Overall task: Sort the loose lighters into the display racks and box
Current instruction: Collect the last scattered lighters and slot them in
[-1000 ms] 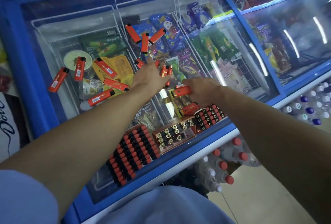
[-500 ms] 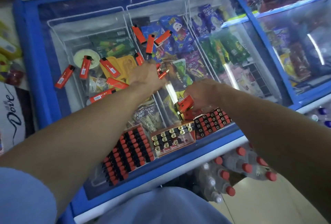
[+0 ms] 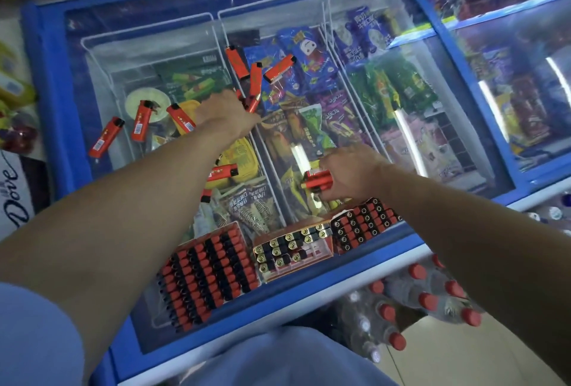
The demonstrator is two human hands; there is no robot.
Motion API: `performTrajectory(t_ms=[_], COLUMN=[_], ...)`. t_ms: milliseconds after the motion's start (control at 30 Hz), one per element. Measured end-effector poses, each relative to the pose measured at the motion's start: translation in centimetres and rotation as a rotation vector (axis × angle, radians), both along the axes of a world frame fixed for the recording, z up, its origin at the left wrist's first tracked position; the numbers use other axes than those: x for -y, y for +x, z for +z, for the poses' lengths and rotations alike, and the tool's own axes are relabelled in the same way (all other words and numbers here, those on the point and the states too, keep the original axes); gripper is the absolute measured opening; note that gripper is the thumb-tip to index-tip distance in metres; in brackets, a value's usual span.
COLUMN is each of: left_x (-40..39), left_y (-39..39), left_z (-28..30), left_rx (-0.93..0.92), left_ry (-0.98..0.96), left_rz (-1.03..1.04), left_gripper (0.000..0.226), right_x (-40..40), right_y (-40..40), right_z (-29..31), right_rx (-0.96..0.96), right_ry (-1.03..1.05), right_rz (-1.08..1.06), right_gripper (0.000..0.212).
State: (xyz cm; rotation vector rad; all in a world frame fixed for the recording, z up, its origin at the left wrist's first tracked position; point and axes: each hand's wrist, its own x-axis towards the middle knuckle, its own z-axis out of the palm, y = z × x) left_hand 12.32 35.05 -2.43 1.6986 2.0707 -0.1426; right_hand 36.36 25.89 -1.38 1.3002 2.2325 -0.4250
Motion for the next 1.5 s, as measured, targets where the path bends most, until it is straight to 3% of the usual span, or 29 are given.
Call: performTrajectory(t_ms=[167,267,333,400,500,600,700,833,967,1200,1333,1500], left_x=[0.9,2.0,3.0,4.2,6.5,9.6,12.9,17.2,21.5,28.7,32.2,35.8], left_y=[0.3,0.1,-0.2,-0.2,-0.1,-0.1,-0.5,-0.5,-0.4,0.4,1.4,2.8], left_z=[0.4,0.9,1.6,2.9,5.5,7.6,8.0,8.7,9.4,10.1,10.0,9.8], left_rx=[-0.119,-0.045,0.258,0.752,1.361,1.590,1.583,1.722,1.718,1.824,1.874,1.901], left_ry=[-0.004,0.039,0.011,-0.038,-0.188,-0.312,-0.318,-0.322,-0.216,-0.098,0.005,0.078], left_rz=[-0.111,-0.142,-0.075,0.169,0.526,0.606,0.644,0.645,0.679,0.865,0.963,1.059], left_gripper=[0.048,0.051,0.039,0.019,0.011,0.005,0.012,0.050,0.059,0.024,0.019,0.029], right_x=[0.8,0.6,0.5,0.8,2.4,4.3,6.1,8.5,11.3,16.1,18.2,20.4], right_y=[-1.9,-2.3,-2.5,-3.4,-5.7,-7.6,-8.8,-10.5,-11.1,-12.1,-11.7,-10.9], right_z=[-0.9,-0.8,0.1,2.0,5.6,8.2,9.8,10.6,11.8,14.1,14.9,14.7], right_rx=[-0.075,-0.171,-0.452,-0.729,-1.035,-1.224,-1.228,-1.157,-1.009,-0.759,-0.682,-0.594], right_ry=[0.098,0.089,0.006,-0.081,-0.172,-0.220,-0.153,-0.134,-0.154,-0.267,-0.354,-0.401], right_rz=[-0.271,-0.486,-0.731,-0.898,-1.031,-1.140,-1.098,-1.030,-0.812,-0.668,-0.582,-0.423], right_gripper=[0.038,0.030,0.031,0.034,0.021,0.024,0.023,0.028,0.023,0.050,0.056,0.058])
